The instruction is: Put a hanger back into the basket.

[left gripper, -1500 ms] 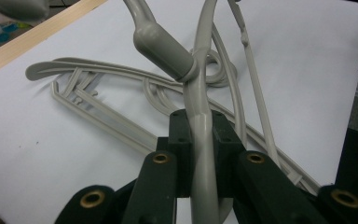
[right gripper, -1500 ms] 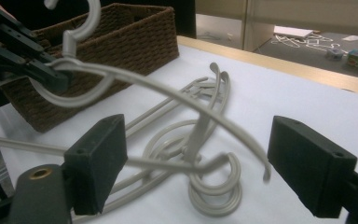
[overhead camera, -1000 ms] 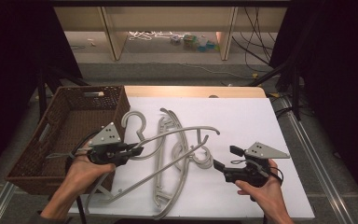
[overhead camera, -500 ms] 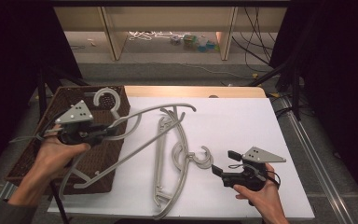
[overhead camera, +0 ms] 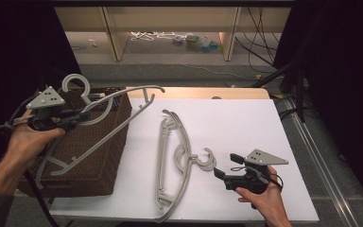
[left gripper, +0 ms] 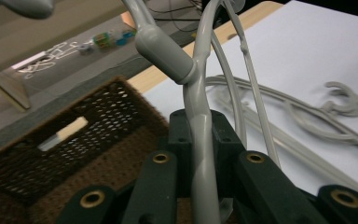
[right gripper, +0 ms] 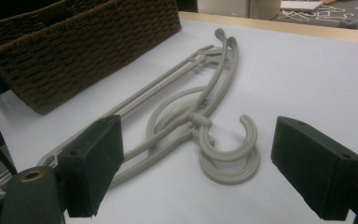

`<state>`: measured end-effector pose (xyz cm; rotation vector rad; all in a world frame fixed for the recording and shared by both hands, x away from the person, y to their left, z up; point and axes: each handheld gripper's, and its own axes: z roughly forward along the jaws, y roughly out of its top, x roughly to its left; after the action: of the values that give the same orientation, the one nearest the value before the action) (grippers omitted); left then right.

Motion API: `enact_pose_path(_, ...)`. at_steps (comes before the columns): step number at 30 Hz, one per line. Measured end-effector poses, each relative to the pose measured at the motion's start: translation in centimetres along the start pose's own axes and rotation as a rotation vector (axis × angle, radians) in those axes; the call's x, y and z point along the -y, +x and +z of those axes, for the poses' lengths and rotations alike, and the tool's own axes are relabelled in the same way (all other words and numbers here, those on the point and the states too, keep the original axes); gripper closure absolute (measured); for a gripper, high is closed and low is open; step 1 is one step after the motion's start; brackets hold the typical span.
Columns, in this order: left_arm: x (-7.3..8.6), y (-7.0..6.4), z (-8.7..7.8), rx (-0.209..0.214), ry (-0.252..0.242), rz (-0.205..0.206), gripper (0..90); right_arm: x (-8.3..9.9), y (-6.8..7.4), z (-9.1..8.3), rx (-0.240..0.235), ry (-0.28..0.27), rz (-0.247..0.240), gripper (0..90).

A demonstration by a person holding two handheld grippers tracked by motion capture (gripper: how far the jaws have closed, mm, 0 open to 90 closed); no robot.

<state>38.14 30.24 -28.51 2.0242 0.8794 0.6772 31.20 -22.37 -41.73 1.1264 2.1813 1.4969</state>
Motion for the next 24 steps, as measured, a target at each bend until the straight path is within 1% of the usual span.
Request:
enact_pose_path(1, 0.1, 0.3, 0.1, -0.012, -0.011, -0.01, 81.7, 0.0, 0.0, 0.0, 0.001, -0.005, -0.006, 17.7)
enact_pose_path(2, 0.3, 0.8, 0.0, -0.021, -0.002, 0.01, 81.7, 0.1, -0.1, 0.1, 0.001, -0.007, -0.009, 17.6)
enact_pose_path(4, 0.5, 1.4, 0.1, -0.035, -0.016, 0.002, 81.7, 0.1, 0.0, 0.1, 0.001, -0.008, -0.007, 17.6)
enact_pose_path(5, 0.7, 1.9, 0.0, -0.045, -0.002, 0.019, 81.7, 0.1, 0.0, 0.1, 0.002, -0.009, -0.012, 17.6)
enact_pose_path(6, 0.8, 2.2, 0.1, -0.054, -0.016, 0.003, 81.7, 0.1, 0.0, 0.1, 0.002, -0.009, -0.012, 17.6)
enact_pose_path(7, 1.0, 2.6, 0.1, -0.062, -0.01, 0.013, 81.7, 0.0, -0.1, -0.2, 0.027, 0.015, -0.031, 17.6)
enact_pose_path(10, 1.5, 3.7, 0.2, -0.084, -0.015, 0.002, 81.7, 0.0, -0.1, -0.1, 0.025, 0.016, -0.031, 17.6)
enact_pose_path(11, 1.7, 4.0, 0.2, -0.09, -0.015, -0.002, 81.7, 0.1, -0.1, 0.2, 0.006, -0.01, -0.022, 17.6)
enact_pose_path(12, 1.8, 4.3, 0.3, -0.096, -0.015, 0.0, 81.7, 0.1, -0.1, 0.1, -0.007, 0.004, -0.002, 17.6)
enact_pose_path(13, 2.0, 4.6, 0.3, -0.1, -0.018, 0.002, 81.7, 0.2, -0.2, 0.2, 0.005, -0.006, -0.018, 17.6)
enact_pose_path(15, 2.4, 5.1, 0.5, -0.111, -0.02, 0.004, 81.6, 0.2, -0.2, 0.2, 0.01, -0.004, -0.021, 17.6)
enact_pose_path(16, 2.6, 5.3, 0.5, -0.116, -0.016, -0.001, 81.7, 0.2, -0.2, 0.2, 0.006, -0.003, -0.021, 17.6)
enact_pose_path(17, 2.8, 5.6, 0.6, -0.12, -0.014, 0.0, 81.7, 0.2, -0.2, 0.2, 0.007, -0.008, -0.02, 17.6)
enact_pose_path(20, 3.5, 6.1, 0.5, -0.128, -0.005, 0.01, 81.7, 0.2, -0.1, 0.2, -0.005, 0.002, -0.008, 17.6)
enact_pose_path(22, 4.0, 6.6, 0.4, -0.137, -0.003, 0.004, 81.7, 0.2, -0.1, 0.2, -0.006, 0.006, -0.004, 17.4)
enact_pose_path(24, 4.4, 7.0, 0.5, -0.147, -0.012, -0.002, 81.7, 0.2, -0.1, 0.2, -0.007, 0.014, 0.007, 17.3)
